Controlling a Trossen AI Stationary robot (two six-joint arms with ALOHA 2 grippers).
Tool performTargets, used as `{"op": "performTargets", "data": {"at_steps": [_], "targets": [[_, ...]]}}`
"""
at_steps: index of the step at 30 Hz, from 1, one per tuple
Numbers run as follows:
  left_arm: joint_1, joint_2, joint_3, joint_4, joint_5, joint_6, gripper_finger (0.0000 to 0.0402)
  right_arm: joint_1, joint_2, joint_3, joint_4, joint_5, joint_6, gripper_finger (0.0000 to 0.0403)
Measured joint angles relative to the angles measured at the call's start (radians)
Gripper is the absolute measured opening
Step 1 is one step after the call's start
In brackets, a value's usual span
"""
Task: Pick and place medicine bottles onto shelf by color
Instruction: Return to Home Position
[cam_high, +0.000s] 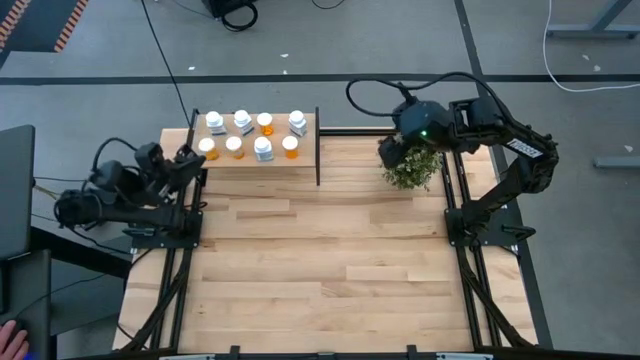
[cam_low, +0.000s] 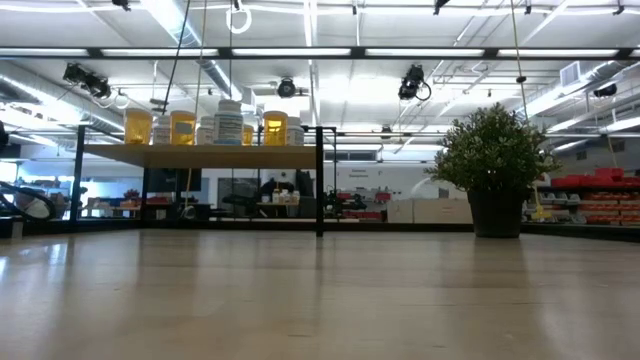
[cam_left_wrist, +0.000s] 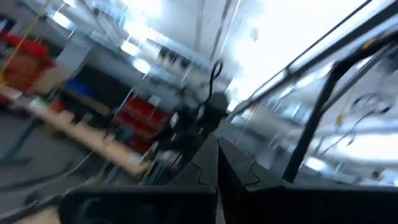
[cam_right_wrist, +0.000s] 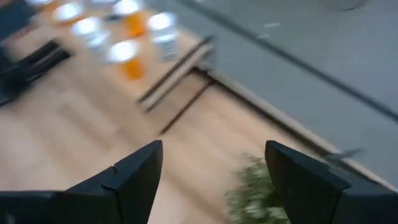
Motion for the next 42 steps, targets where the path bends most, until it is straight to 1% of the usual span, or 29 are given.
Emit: {"op": "performTargets", "data": {"at_steps": [2, 4, 6, 8, 10, 14, 16, 17, 21, 24, 26, 31, 35, 38, 40, 42], "targets": [[0.000, -0.056, -0.079, 0.101, 0.000, -0.015, 0.0002, -0.014, 0.000, 0.000, 0.046, -0.113, -0.054, 0.0280], [0.000, -0.097, -0.139, 0.167, -0.002, -0.031, 0.0002, -0.036, 0.000, 0.000, 0.095, -0.240, -0.085, 0.0262], [0.000, -0.130, -0.172, 0.177, -0.002, -0.049, 0.0002, -0.060, 0.000, 0.000, 0.125, -0.356, -0.093, 0.0234], [0.000, -0.154, -0.187, 0.180, -0.001, -0.051, 0.0002, -0.076, 0.004, 0.000, 0.122, -0.438, -0.100, 0.0199], [0.000, -0.169, -0.195, 0.183, 0.002, -0.051, 0.0002, -0.080, 0.006, -0.002, 0.102, -0.487, -0.120, 0.0159], [0.000, -0.197, -0.214, 0.194, 0.028, -0.049, 0.0002, -0.080, 0.005, -0.031, 0.095, -0.531, -0.146, 0.0069], [0.000, -0.206, -0.247, 0.255, 0.036, -0.050, 0.0001, -0.081, 0.004, -0.052, 0.099, -0.557, -0.156, 0.0028], [0.000, -0.209, -0.272, 0.304, 0.040, -0.050, 0.0001, -0.082, 0.003, -0.066, 0.108, -0.573, -0.163, 0.0015], [0.000, -0.209, -0.381, 0.527, 0.046, -0.078, 0.0002, -0.088, 0.001, -0.153, 0.149, -0.667, -0.171, 0.0008], [0.000, -0.209, -0.450, 0.615, 0.046, -0.119, 0.0002, -0.087, -0.031, -0.265, 0.234, -0.713, -0.170, 0.0008], [0.000, -0.209, -0.474, 0.648, 0.046, -0.134, 0.0001, -0.087, -0.080, -0.361, 0.314, -0.724, -0.146, 0.0007], [0.000, -0.209, -0.480, 0.657, 0.046, -0.136, 0.0001, -0.094, -0.273, -0.637, 0.563, -0.721, -0.034, 0.0007], [0.000, -0.209, -0.480, 0.655, 0.045, -0.128, 0.0002, -0.099, -0.444, -0.863, 0.787, -0.669, 0.053, 0.0006], [0.000, -0.209, -0.482, 0.653, 0.045, -0.135, 0.0001, -0.114, -0.535, -1.028, 0.987, -0.665, 0.095, 0.0006], [0.000, -0.209, -0.489, 0.654, 0.045, -0.146, 0.0002, -0.115, -0.583, -1.133, 1.140, -0.661, 0.096, 0.0006], [0.000, -0.209, -0.495, 0.648, 0.044, -0.154, 0.0004, -0.114, -0.626, -1.226, 1.255, -0.662, 0.093, 0.0006]]}}
